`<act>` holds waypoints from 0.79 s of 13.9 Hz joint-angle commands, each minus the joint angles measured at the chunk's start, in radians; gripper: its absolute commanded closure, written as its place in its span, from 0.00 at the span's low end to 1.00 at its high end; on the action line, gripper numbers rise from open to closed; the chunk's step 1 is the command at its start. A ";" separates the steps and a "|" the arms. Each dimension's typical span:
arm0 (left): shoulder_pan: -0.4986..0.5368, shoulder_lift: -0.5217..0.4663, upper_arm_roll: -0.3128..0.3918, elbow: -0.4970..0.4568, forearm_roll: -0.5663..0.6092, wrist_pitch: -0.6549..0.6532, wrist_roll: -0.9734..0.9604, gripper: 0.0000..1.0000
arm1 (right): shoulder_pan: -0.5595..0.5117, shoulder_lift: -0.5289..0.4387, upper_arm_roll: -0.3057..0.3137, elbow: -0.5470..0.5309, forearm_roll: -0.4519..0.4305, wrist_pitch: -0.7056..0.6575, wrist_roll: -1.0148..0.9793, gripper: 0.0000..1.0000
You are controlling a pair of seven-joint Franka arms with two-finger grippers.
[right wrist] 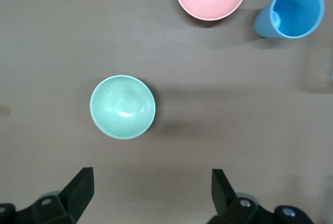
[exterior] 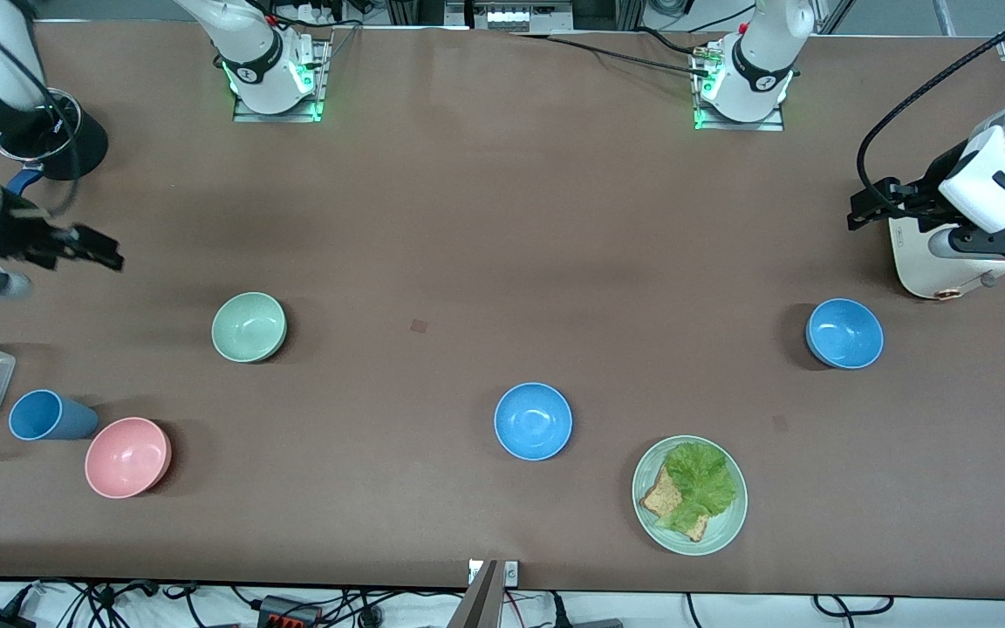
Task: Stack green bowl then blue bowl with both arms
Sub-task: 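Reach the right gripper down to the pale green bowl rim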
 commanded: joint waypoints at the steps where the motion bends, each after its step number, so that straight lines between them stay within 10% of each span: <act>1: 0.005 0.020 0.002 0.031 -0.012 -0.021 -0.003 0.00 | 0.006 0.121 0.008 0.010 -0.013 0.063 0.001 0.00; 11: 0.013 0.023 0.002 0.034 -0.009 -0.020 0.007 0.00 | 0.041 0.413 0.008 0.002 -0.011 0.230 0.004 0.00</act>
